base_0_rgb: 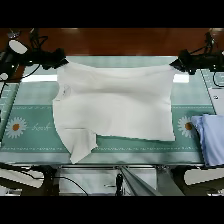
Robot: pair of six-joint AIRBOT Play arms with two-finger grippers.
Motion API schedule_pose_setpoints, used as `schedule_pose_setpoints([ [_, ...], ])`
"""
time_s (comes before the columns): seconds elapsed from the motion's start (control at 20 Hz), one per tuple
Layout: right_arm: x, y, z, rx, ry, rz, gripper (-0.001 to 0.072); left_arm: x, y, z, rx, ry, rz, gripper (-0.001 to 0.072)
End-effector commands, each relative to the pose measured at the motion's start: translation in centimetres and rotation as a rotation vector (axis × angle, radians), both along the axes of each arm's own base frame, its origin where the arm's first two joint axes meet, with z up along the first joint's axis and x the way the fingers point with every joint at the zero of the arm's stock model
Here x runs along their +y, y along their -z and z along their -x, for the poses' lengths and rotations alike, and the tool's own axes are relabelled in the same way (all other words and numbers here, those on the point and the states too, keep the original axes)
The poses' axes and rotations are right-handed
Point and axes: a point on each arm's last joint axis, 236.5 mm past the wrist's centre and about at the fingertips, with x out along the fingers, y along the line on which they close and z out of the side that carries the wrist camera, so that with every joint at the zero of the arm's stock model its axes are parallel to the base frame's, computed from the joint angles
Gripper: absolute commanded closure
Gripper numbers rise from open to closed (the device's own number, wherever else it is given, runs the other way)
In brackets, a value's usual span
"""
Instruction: Fold the shirts.
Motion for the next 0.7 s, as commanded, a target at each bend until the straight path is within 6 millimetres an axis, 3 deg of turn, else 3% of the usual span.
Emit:
schedule_pose_setpoints([
  [0.0, 0.5, 0.8, 2.6, 0.072, -0.118, -0.027, 0.0687, 0.0, 2.0, 4.0, 0.122, 0.193, -0.021, 0.0672],
  [0.25, -1.4, 5.7, 8.4, 0.316, -0.230, 0.143, 0.0687, 1.6, 6.0, 10.8, 0.405, 0.323, -0.036, 0.0673],
  [0.4, -0.9, 8.2, 10.0, 0.385, -0.232, 0.137, 0.0687, 1.6, 8.1, 12.4, 0.494, 0.333, -0.025, 0.0673],
  [0.55, -0.4, 9.6, 10.9, 0.425, -0.230, 0.110, 0.0686, 1.5, 8.7, 12.8, 0.526, 0.310, -0.012, 0.0665],
  [0.6, -0.3, 9.8, 11.0, 0.435, -0.223, 0.100, 0.0639, 1.5, 8.6, 12.8, 0.538, 0.287, -0.006, 0.0518],
  [0.65, -0.2, 9.8, 10.9, 0.443, -0.206, 0.088, 0.0363, 1.4, 8.5, 13.2, 0.565, 0.275, 0.004, 0.0087],
])
